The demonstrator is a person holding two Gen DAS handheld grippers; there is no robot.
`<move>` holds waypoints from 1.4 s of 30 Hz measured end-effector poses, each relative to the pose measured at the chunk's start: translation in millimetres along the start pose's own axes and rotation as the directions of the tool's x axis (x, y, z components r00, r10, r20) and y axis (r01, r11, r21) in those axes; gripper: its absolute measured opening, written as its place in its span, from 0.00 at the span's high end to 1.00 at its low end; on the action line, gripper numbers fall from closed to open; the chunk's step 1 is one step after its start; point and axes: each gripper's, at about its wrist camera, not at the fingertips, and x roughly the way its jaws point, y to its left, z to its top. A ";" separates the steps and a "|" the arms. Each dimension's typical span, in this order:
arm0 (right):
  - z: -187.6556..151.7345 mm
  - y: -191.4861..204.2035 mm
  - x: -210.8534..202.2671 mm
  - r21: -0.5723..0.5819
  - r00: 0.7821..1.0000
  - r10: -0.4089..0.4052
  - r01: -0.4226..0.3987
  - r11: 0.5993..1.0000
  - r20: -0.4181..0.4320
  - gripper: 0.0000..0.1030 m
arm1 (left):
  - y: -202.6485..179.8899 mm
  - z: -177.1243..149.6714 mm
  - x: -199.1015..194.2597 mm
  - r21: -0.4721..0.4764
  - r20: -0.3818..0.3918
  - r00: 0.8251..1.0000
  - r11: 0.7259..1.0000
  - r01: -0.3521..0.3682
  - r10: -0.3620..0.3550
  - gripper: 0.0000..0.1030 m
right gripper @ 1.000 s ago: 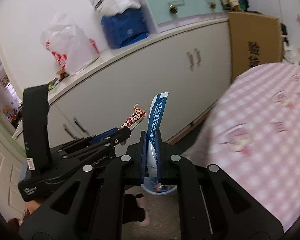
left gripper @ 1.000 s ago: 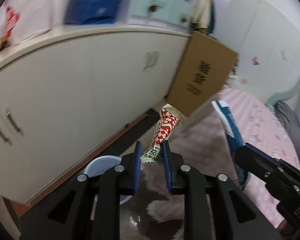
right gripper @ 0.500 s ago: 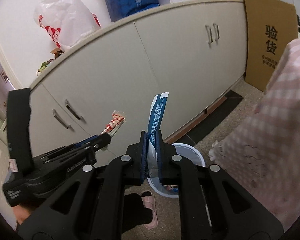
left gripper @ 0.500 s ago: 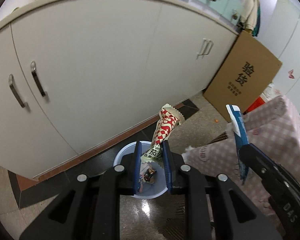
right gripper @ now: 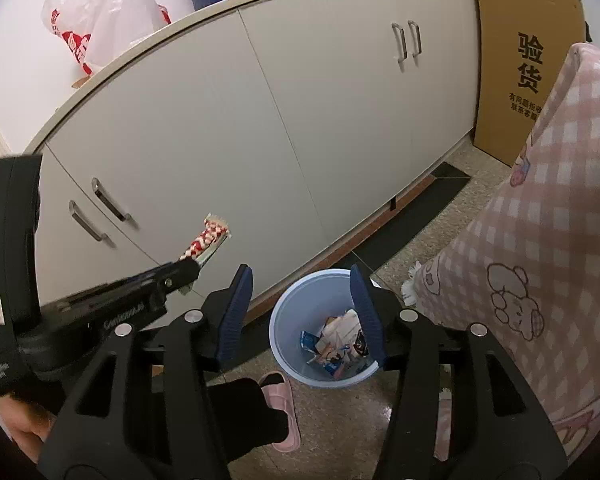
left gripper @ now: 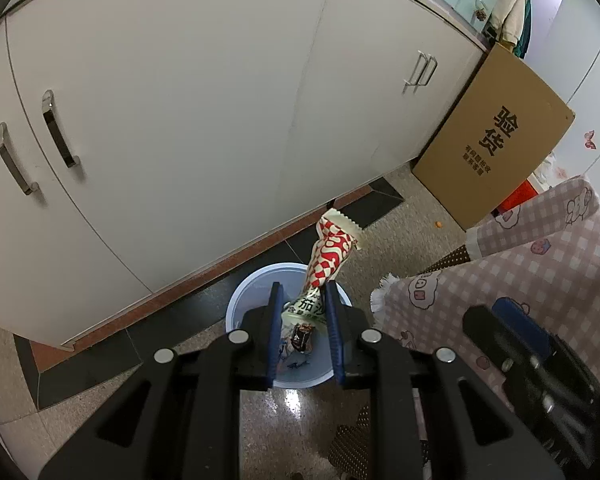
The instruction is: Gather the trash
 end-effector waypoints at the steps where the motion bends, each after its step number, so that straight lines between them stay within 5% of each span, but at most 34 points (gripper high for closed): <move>1: -2.0 -0.1 0.8 -0.008 1.000 -0.007 0.007 1.000 -0.002 0.51 | -1.3 -0.6 1.0 0.003 -0.003 1.000 1.000 0.000 0.000 0.80; 19: -11.3 -18.6 -11.2 0.022 0.994 -0.083 0.082 0.996 0.065 0.47 | -20.9 1.5 22.2 0.036 -0.034 0.999 0.999 0.005 -0.004 0.79; 23: -12.2 -25.5 -11.3 0.044 0.994 -0.086 0.083 0.996 0.062 0.47 | -23.5 2.8 33.9 0.022 -0.061 0.998 0.999 0.023 -0.022 0.42; 27: -13.1 -28.0 -13.8 0.047 0.995 -0.085 0.082 0.996 0.059 0.47 | -27.3 -1.2 34.6 0.038 -0.069 0.997 0.999 0.021 -0.018 0.40; 35: -8.6 -22.5 -30.6 0.044 0.994 -0.079 0.076 0.996 0.070 0.47 | -31.1 -6.3 0.0 0.063 -0.020 1.000 0.998 0.008 -0.007 0.37; 42: 1.1 -8.8 -76.8 0.027 0.989 -0.094 0.092 0.995 0.118 0.44 | -39.5 -7.5 -69.6 0.099 0.087 0.996 0.995 0.003 -0.012 0.33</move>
